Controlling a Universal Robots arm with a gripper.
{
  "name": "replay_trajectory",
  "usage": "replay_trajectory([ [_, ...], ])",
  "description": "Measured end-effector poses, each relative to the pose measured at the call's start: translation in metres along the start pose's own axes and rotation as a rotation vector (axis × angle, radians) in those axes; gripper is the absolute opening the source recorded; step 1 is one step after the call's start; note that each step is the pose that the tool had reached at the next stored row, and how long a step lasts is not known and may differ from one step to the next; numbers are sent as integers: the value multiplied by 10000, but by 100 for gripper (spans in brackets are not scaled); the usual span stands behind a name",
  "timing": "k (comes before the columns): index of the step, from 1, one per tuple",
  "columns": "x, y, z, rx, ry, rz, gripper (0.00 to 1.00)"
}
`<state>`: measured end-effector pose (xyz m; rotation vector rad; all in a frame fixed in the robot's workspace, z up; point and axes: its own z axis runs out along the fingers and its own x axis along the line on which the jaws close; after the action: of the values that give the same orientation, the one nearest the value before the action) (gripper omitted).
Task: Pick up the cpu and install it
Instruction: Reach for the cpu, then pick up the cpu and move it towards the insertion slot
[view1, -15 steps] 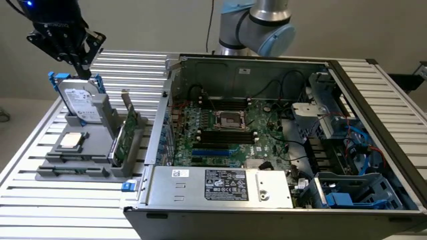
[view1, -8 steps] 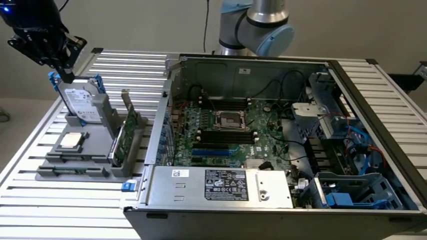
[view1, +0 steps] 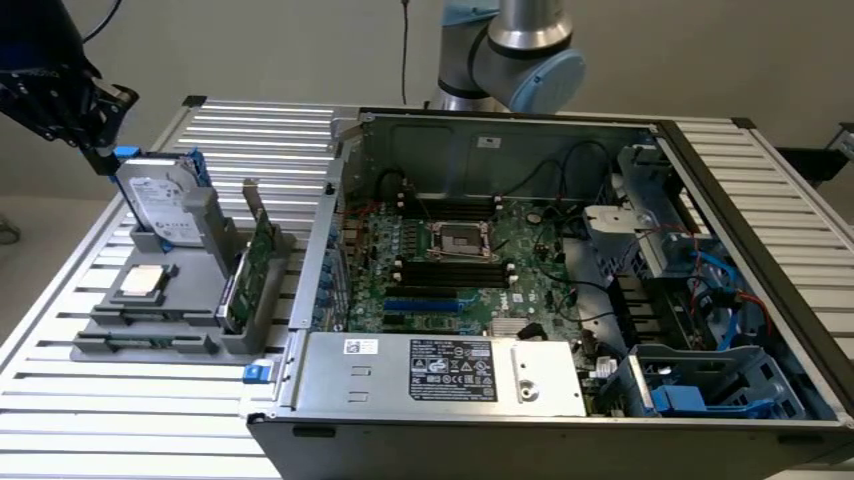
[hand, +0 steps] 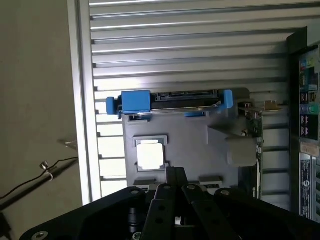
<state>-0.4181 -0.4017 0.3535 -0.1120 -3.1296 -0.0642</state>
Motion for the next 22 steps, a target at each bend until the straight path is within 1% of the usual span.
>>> replay_trajectory([
  [3,120,-10,34,2,1,0,11],
  [18,125,-10,35,2,3,0,11],
  [19,126,-10,35,2,3,0,12],
  [21,125,-10,36,2,2,0,24],
  [22,125,-10,36,2,2,0,24],
])
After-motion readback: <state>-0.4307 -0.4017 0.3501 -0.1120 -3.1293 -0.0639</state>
